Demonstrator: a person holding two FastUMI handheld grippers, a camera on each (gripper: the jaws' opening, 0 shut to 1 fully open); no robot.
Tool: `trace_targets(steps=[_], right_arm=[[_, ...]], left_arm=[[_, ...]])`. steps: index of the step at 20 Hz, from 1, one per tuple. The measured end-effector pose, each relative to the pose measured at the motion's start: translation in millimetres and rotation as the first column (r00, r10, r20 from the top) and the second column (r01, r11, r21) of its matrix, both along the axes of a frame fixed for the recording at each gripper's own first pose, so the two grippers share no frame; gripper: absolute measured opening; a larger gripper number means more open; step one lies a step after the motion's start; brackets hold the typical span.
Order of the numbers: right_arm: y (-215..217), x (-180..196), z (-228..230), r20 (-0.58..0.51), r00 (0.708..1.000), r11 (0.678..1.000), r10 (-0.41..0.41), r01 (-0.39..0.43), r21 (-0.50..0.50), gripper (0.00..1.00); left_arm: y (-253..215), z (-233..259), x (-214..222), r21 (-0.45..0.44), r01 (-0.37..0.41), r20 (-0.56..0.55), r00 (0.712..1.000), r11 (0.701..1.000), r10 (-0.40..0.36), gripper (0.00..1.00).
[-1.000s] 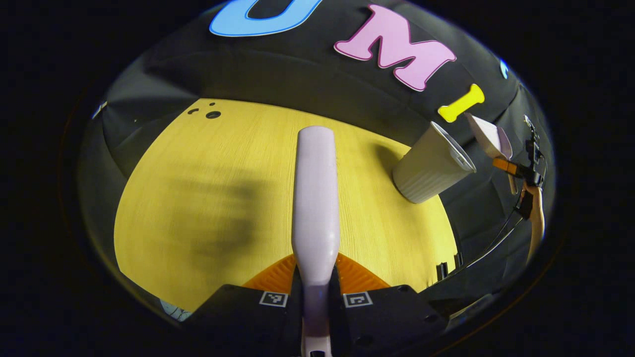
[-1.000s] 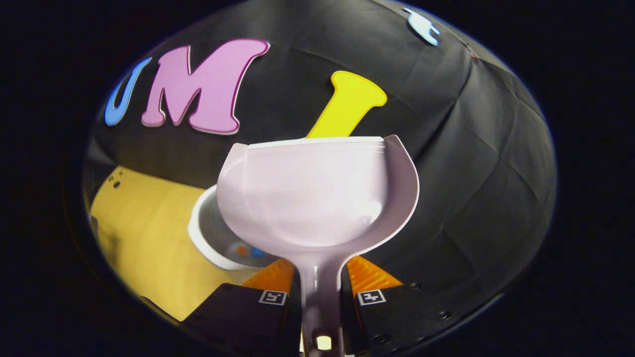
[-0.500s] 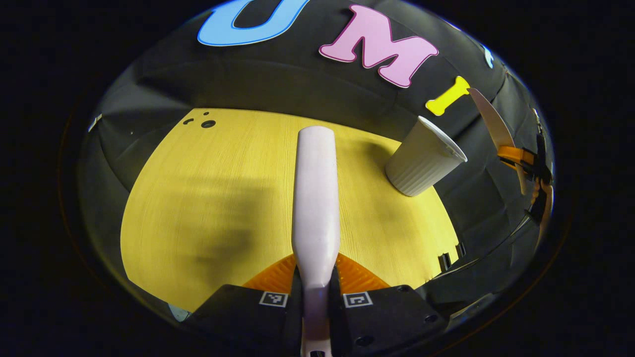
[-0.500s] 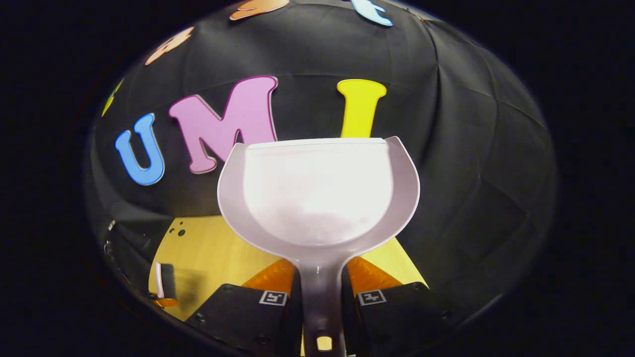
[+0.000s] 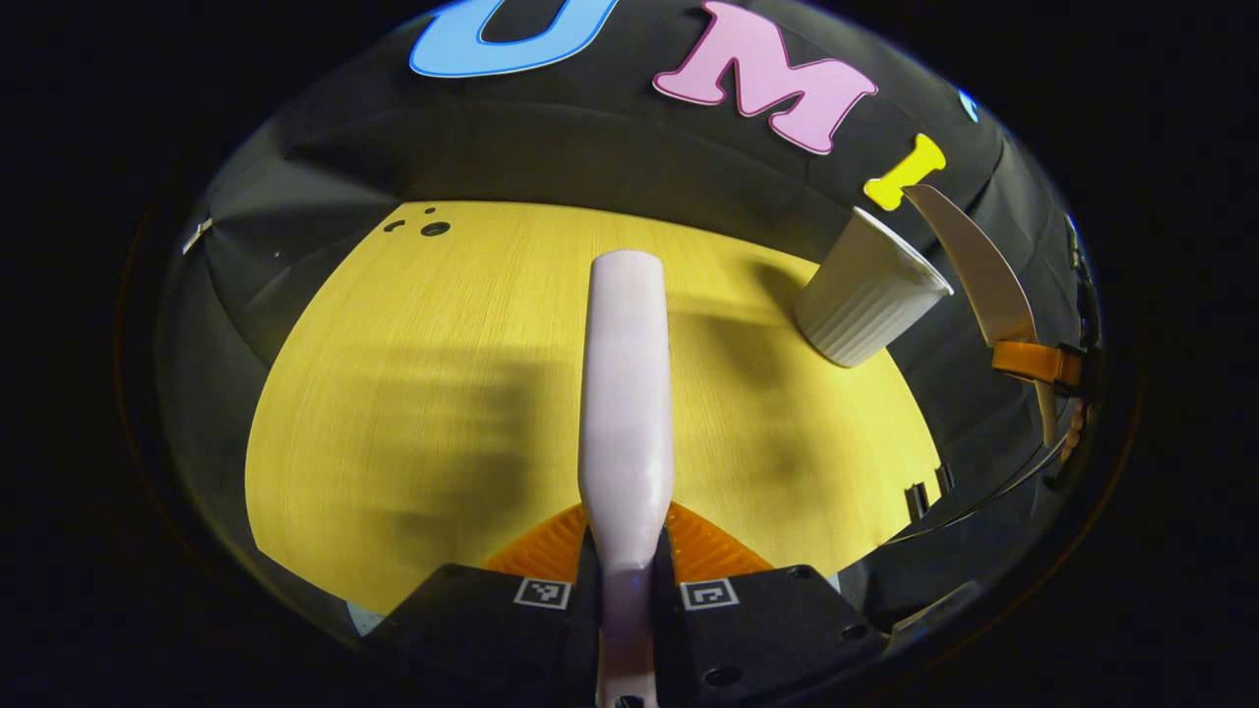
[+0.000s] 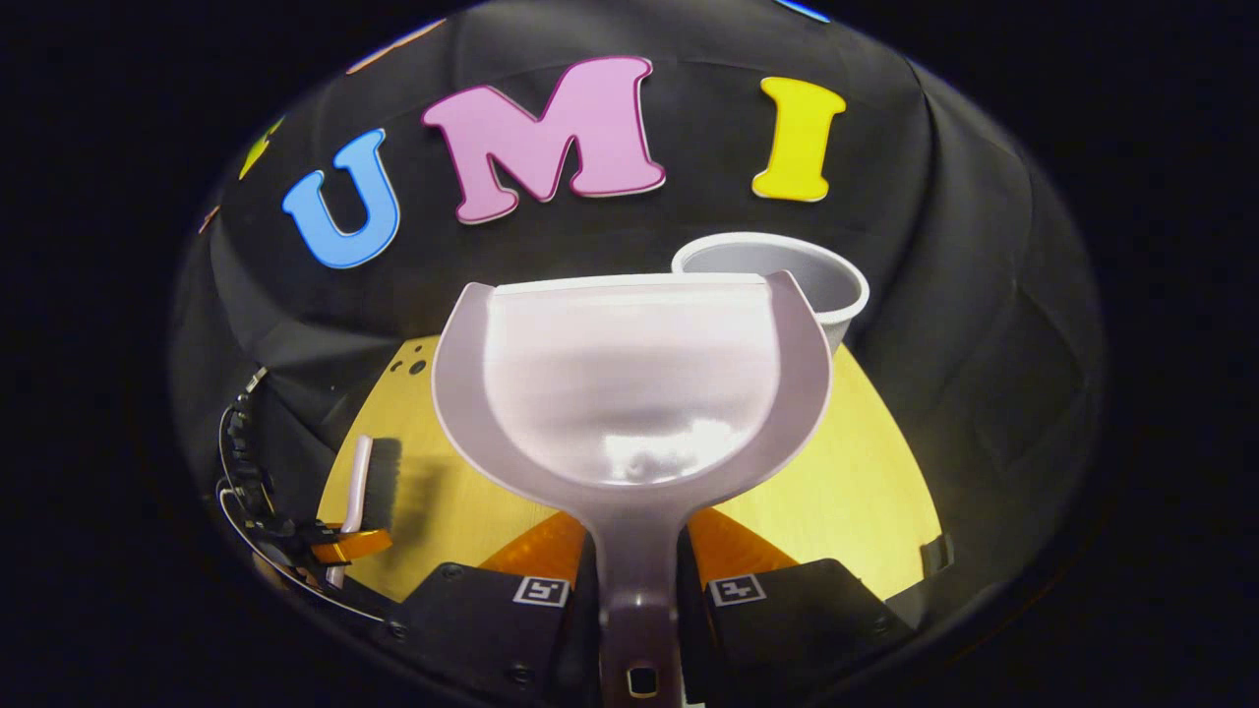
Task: Pick up the small broom and dustpan from the desktop, sweep the trash into the dustpan with the broom, and then empty the trash into the garbage bin.
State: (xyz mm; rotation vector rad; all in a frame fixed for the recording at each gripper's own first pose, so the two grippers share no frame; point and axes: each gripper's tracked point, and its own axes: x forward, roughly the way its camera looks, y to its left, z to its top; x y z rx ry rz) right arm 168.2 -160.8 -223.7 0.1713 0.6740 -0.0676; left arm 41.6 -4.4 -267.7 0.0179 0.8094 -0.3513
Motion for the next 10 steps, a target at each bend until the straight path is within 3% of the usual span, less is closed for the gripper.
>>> trace_targets(steps=[7, 10], right_arm=[[6.4, -7.3, -31.5, -0.153, 0.985, 0.997, 0.074, -0.073, 0.012, 0.37], [7.5, -11.9, -43.7, -0.209, 0.973, 0.995, 0.098, -0.098, 0.011, 0.37]], left_arm=[[15.7, -27.5, 15.6, 0.077, 0.016, -0.009, 1.0, 0.997, -0.015, 0.29], [17.2, -42.5, 24.5, 0.098, 0.014, -0.035, 0.999, 0.995, -0.01, 0.26]])
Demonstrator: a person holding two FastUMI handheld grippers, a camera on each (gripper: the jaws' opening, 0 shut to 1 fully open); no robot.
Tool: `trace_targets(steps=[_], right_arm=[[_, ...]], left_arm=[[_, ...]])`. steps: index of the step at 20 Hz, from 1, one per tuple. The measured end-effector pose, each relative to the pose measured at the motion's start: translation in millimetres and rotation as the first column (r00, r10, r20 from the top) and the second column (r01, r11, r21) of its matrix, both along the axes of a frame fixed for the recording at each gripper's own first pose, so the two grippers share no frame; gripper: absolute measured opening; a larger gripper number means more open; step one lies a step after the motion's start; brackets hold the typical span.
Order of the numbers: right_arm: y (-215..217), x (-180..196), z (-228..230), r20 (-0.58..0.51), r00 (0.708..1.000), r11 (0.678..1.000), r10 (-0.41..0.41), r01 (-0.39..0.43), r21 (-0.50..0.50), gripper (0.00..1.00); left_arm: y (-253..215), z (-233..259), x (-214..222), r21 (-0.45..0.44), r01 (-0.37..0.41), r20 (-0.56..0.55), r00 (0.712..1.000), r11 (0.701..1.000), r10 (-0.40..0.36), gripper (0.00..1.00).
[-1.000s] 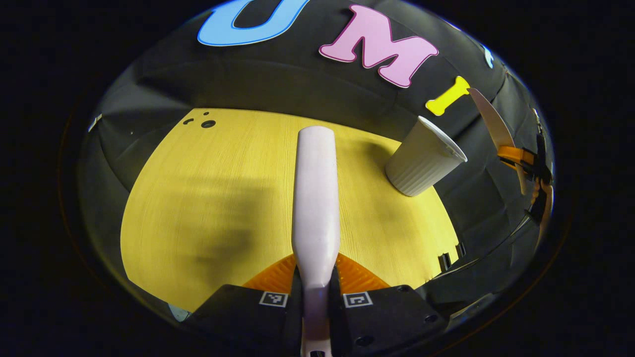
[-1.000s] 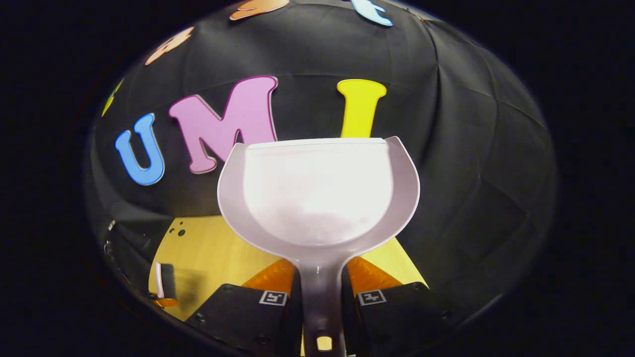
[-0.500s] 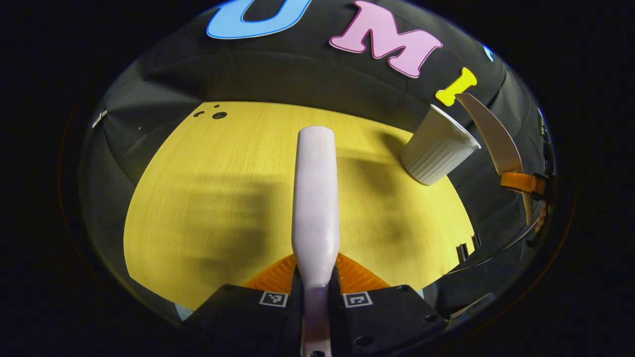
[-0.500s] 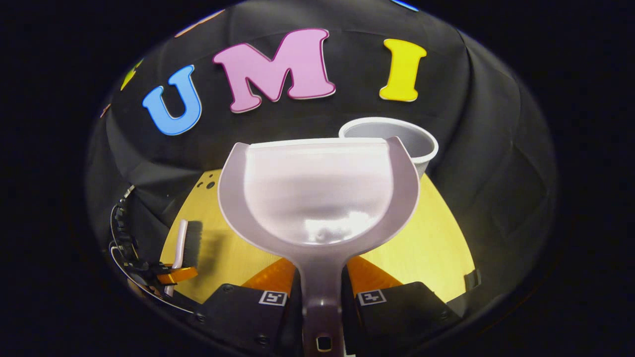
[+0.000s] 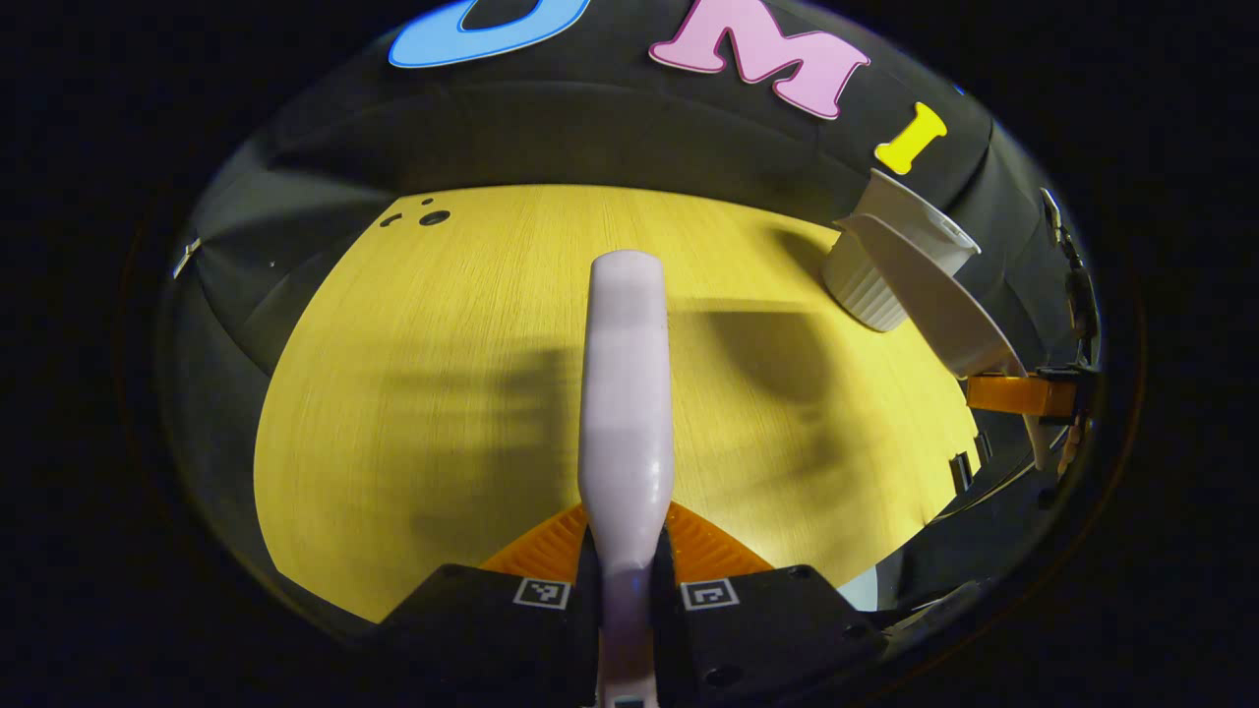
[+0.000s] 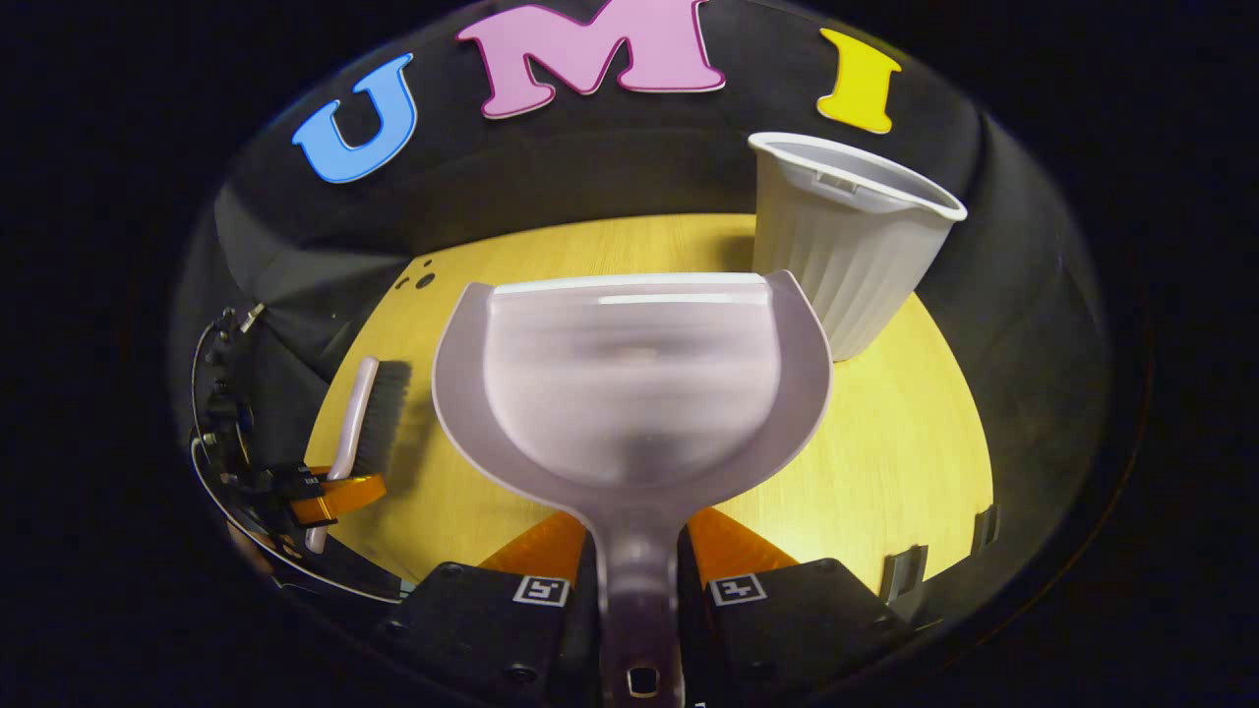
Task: Pick up the small broom and dustpan from the desktop, sweep the trash into the dustpan with the broom, and then empty the trash into the garbage bin.
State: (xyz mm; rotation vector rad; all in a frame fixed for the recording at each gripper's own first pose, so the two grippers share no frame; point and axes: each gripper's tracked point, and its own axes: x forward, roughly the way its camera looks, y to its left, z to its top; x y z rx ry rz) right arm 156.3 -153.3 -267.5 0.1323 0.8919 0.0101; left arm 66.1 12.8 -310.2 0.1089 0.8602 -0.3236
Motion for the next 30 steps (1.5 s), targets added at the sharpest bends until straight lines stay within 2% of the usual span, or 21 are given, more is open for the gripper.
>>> trace_targets(steps=[1, 2, 6, 7, 12, 14, 15, 16, 18, 19, 20, 21, 23, 24, 25, 26, 28, 30], right_arm=[[0.3, -1.1, -2.8, -0.017, 1.0, 1.0, 0.006, -0.006, 0.002, 0.37], [1.2, -0.8, -5.6, -0.036, 0.999, 1.0, 0.014, -0.013, 0.007, 0.37], [1.3, 1.0, -21.4, -0.102, 0.994, 0.999, 0.036, -0.033, 0.028, 0.37], [0.7, 2.0, -25.4, -0.117, 0.992, 0.999, 0.042, -0.039, 0.026, 0.37], [1.3, -0.1, -37.2, -0.179, 0.982, 0.998, 0.064, -0.062, 0.018, 0.37], [0.4, -0.7, -41.1, -0.174, 0.981, 0.995, 0.086, -0.093, -0.033, 0.37], [0.3, -1.6, -42.6, -0.177, 0.98, 0.994, 0.093, -0.103, -0.048, 0.37], [-0.8, -2.1, -44.2, -0.181, 0.979, 0.993, 0.096, -0.108, -0.055, 0.37], [-2.3, -1.8, -43.9, -0.176, 0.979, 0.991, 0.101, -0.114, -0.064, 0.37], [-2.5, -2.2, -45.4, -0.179, 0.978, 0.991, 0.104, -0.117, -0.066, 0.46], [-1.9, -3.2, -47.2, -0.184, 0.977, 0.99, 0.107, -0.121, -0.066, 0.46], [0.0, -4.2, -46.7, -0.184, 0.976, 0.99, 0.114, -0.126, -0.059, 0.39], [0.3, -3.6, -44.5, -0.171, 0.978, 0.99, 0.119, -0.13, -0.053, 0.4], [1.5, -4.0, -41.3, -0.164, 0.979, 0.991, 0.12, -0.129, -0.045, 0.37], [1.9, -4.8, -35.8, -0.152, 0.981, 0.992, 0.117, -0.123, -0.033, 0.48], [2.0, -4.9, -28.8, -0.132, 0.985, 0.993, 0.113, -0.117, -0.019, 0.69], [1.6, -7.6, -7.7, -0.08, 0.991, 0.995, 0.103, -0.103, -0.003, 1.0], [-3.1, -11.7, 21.6, -0.002, 0.995, 0.995, 0.097, -0.097, -0.017, 1.0]], left_arm=[[-0.2, -4.8, 2.8, 0.007, -0.002, -0.008, 1.0, 1.0, 0.002, 0.23], [-0.9, -9.8, 5.1, 0.012, -0.004, -0.016, 1.0, 1.0, 0.004, 0.27], [-4.7, -31.7, 12.2, 0.025, -0.016, -0.067, 0.998, 1.0, 0.018, 0.26], [-5.9, -37.1, 13.9, 0.028, -0.02, -0.078, 0.997, 0.999, 0.022, 0.29], [-7.8, -57.0, 20.7, 0.045, -0.037, -0.108, 0.993, 0.998, 0.041, 0.26], [-5.8, -67.7, 21.8, 0.074, -0.049, -0.132, 0.989, 0.996, 0.059, 0.27], [-4.5, -70.5, 21.7, 0.095, -0.053, -0.14, 0.988, 0.994, 0.066, 0.3], [-2.8, -70.9, 21.1, 0.12, -0.052, -0.139, 0.988, 0.991, 0.069, 0.27], [-0.4, -71.4, 21.3, 0.177, -0.035, -0.126, 0.99, 0.984, 0.058, 0.28], [0.3, -71.0, 22.8, 0.202, -0.03, -0.119, 0.991, 0.979, 0.055, 0.28], [0.2, -69.6, 23.1, 0.22, -0.024, -0.117, 0.992, 0.975, 0.051, 0.32], [-1.0, -67.1, 24.1, 0.229, -0.022, -0.109, 0.993, 0.973, 0.048, 0.31], [-5.7, -62.7, 21.9, 0.217, -0.02, -0.096, 0.995, 0.976, 0.041, 0.36], [-7.8, -59.0, 19.7, 0.205, -0.019, -0.088, 0.995, 0.979, 0.038, 0.48], [-8.5, -54.0, 16.4, 0.191, -0.018, -0.076, 0.997, 0.981, 0.033, 0.57], [-10.0, -46.6, 13.6, 0.18, -0.018, -0.061, 0.998, 0.983, 0.03, 0.75], [-9.6, -23.7, 3.2, 0.167, -0.028, -0.011, 0.999, 0.986, 0.031, 1.0], [-14.5, 8.3, -5.2, 0.135, -0.037, 0.068, 0.997, 0.99, 0.028, 0.96]])
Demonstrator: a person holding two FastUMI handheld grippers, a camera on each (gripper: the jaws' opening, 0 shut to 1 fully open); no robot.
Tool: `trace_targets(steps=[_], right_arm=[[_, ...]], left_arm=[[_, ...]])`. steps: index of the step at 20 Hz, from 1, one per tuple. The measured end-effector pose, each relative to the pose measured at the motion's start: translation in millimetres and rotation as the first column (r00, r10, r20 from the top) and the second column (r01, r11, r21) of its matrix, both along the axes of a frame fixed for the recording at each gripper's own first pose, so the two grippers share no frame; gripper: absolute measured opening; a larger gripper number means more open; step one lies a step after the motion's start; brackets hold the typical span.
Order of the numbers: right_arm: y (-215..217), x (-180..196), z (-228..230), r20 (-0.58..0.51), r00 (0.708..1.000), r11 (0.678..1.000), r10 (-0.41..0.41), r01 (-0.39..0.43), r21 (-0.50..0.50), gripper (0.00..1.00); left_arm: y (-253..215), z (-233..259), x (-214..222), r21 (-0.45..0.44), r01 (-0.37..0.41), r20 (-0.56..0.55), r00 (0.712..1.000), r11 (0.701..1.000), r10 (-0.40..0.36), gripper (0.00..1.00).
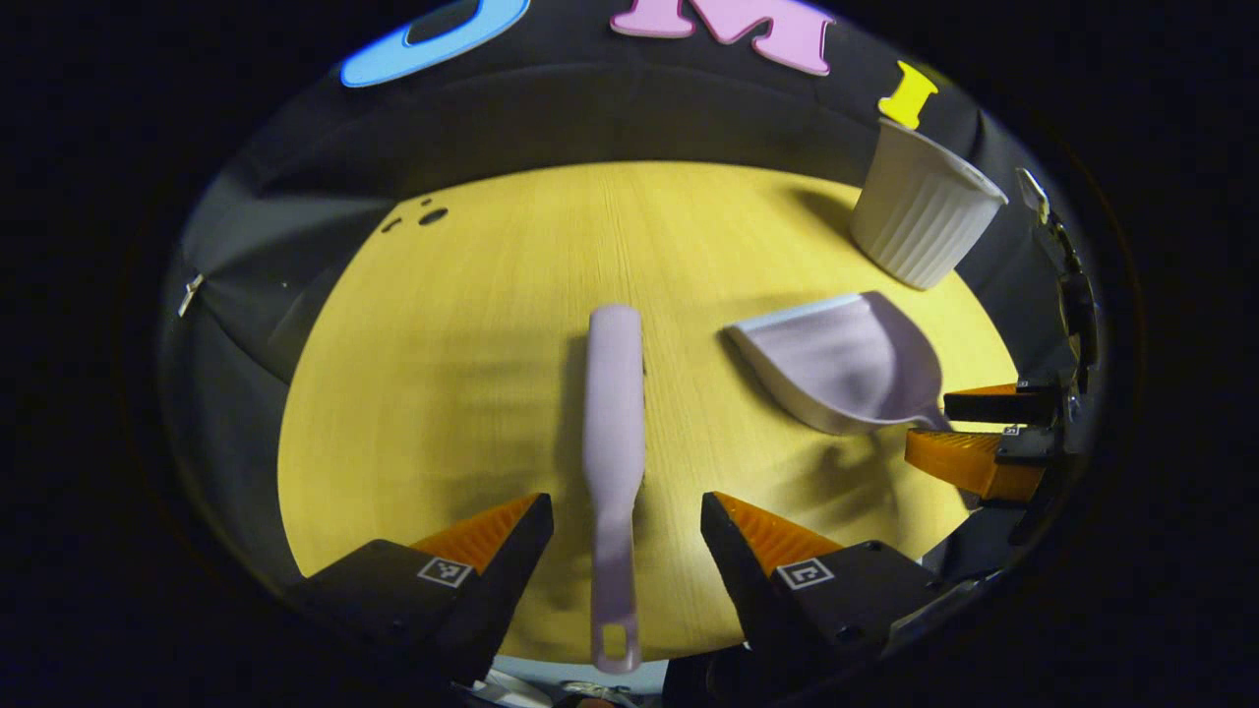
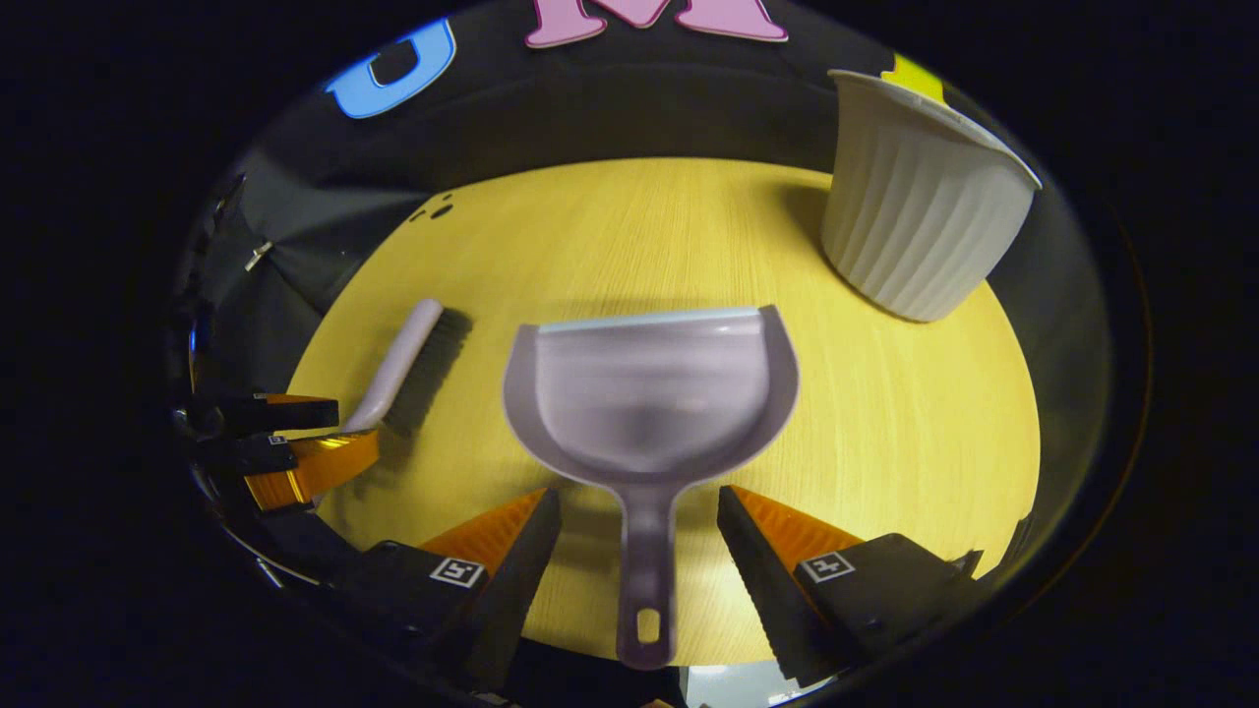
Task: Pick up the small broom and dustpan from the desktop, sweep the trash into the dustpan with the broom, and then empty the trash into the garbage bin.
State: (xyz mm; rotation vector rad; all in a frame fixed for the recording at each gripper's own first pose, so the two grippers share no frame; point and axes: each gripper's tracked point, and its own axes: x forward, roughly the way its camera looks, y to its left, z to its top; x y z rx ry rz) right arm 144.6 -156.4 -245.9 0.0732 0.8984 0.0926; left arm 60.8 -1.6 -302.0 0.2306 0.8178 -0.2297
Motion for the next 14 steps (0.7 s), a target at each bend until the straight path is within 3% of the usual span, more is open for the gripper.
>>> trace_targets(steps=[3, 5, 9, 14], right_arm=[[-9.2, -1.6, 61.6, 0.185, 0.983, 0.999, -0.013, 0.02, -0.039, 1.0], [-10.0, 0.0, 105.9, 0.331, 0.944, 0.998, -0.023, 0.043, -0.052, 0.99], [1.7, 0.8, 182.1, 0.572, 0.82, 0.995, 0.009, 0.047, -0.084, 0.99], [30.7, -21.3, 244.6, 0.728, 0.683, 0.995, 0.063, 0.016, -0.101, 0.99]], left_arm=[[-13.4, 64.4, -20.1, -0.052, 0.026, 0.19, 0.982, 0.998, -0.016, 0.97], [-18.4, 110.0, -35.1, -0.067, 0.035, 0.332, 0.943, 0.997, -0.011, 0.96], [-18.5, 181.8, -64.1, -0.031, 0.005, 0.569, 0.822, 1.0, 0.014, 0.96], [-22.9, 236.5, -102.2, -0.085, 0.019, 0.751, 0.658, 0.996, 0.052, 0.98]])
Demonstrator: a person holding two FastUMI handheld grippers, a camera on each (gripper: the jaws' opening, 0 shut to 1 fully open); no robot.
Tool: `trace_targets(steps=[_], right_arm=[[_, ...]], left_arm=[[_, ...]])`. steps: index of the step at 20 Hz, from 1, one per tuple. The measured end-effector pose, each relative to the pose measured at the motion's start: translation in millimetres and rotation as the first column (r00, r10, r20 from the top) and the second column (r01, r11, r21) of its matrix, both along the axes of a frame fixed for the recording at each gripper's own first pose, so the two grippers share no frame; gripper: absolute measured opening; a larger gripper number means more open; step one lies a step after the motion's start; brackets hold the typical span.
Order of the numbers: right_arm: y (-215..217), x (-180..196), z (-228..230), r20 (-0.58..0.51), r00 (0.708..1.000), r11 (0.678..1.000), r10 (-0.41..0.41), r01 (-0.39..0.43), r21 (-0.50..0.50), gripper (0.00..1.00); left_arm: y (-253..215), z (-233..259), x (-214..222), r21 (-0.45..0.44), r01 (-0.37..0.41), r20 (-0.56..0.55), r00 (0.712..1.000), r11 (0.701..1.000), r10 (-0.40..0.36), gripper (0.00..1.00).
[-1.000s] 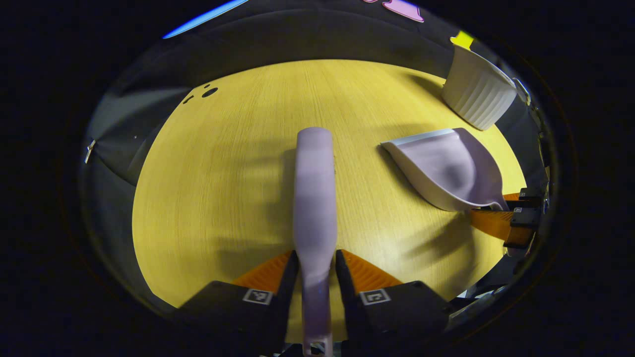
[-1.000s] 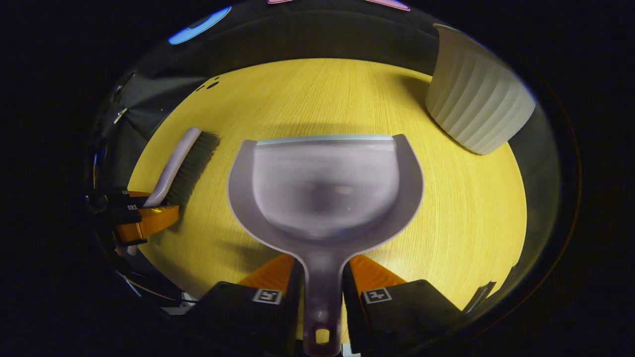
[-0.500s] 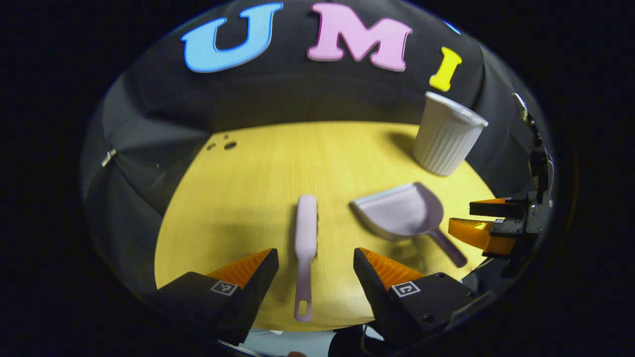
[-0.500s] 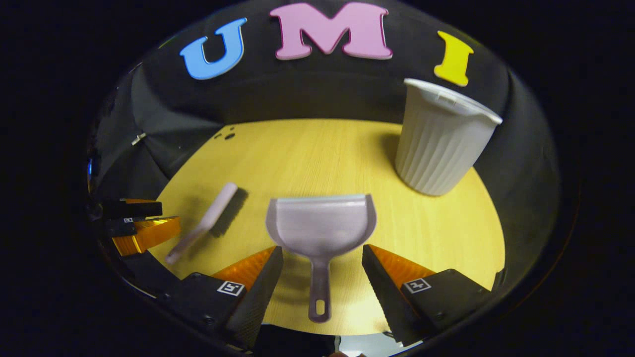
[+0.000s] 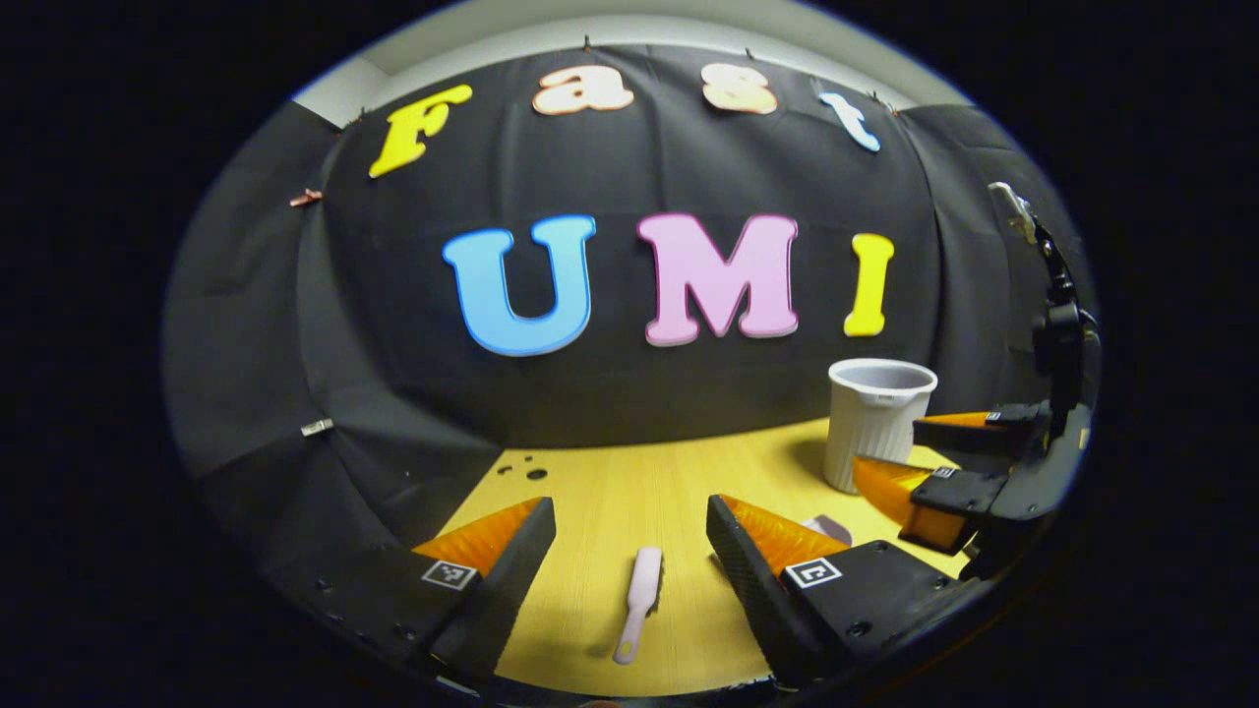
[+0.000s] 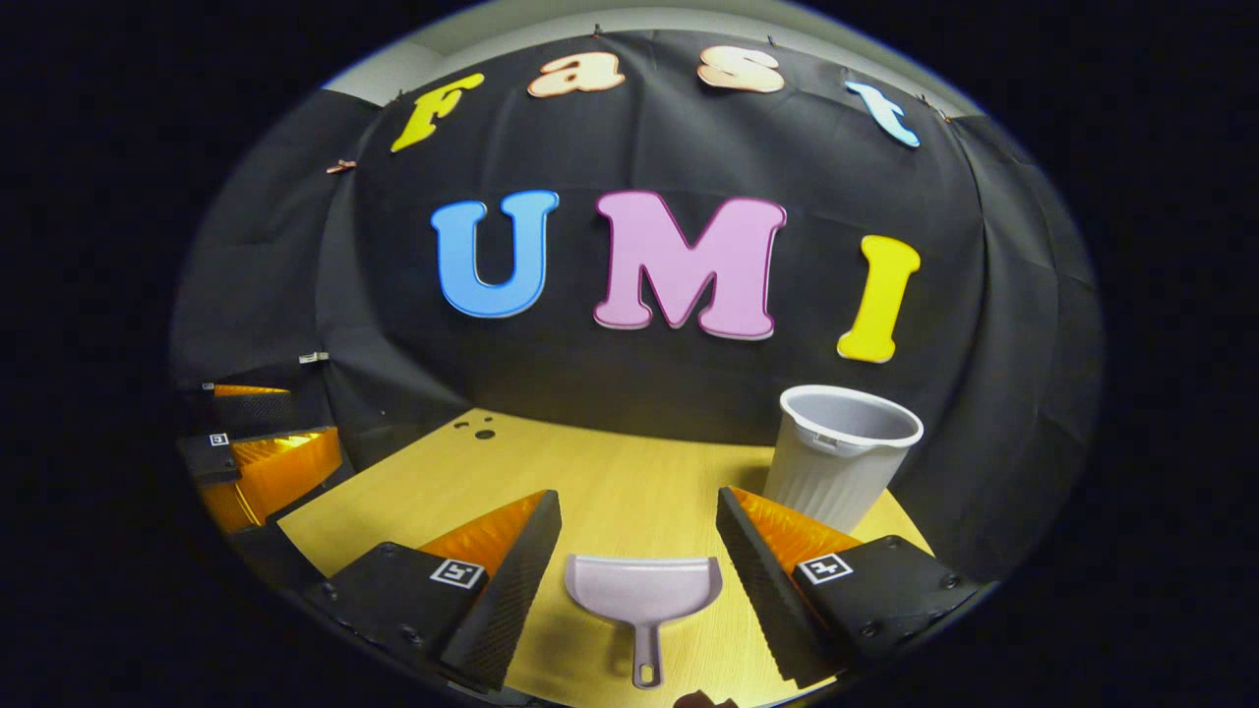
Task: Pick up the small broom and dustpan from the desktop, sweep the trash into the dustpan with the broom, and then empty the trash into the garbage bin.
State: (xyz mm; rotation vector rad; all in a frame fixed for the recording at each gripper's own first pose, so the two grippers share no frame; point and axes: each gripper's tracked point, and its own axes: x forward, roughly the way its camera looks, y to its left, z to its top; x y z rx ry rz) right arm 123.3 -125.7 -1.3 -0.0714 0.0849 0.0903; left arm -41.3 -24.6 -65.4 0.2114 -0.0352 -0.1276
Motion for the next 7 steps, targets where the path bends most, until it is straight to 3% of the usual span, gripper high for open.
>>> trace_targets(steps=[4, 7], right_arm=[[27.5, -27.3, 16.5, 0.062, 0.995, 0.997, 0.075, -0.073, -0.03, 0.98], [29.1, -34.7, 25.4, 0.085, 0.994, 0.996, 0.074, -0.079, 0.052, 0.98]], left_arm=[[-4.7, 18.8, -23.4, 0.0, 0.031, 0.071, 0.997, 1.0, -0.031, 0.98], [-2.8, 17.9, -21.0, 0.002, 0.028, 0.081, 0.996, 1.0, -0.028, 0.98]])
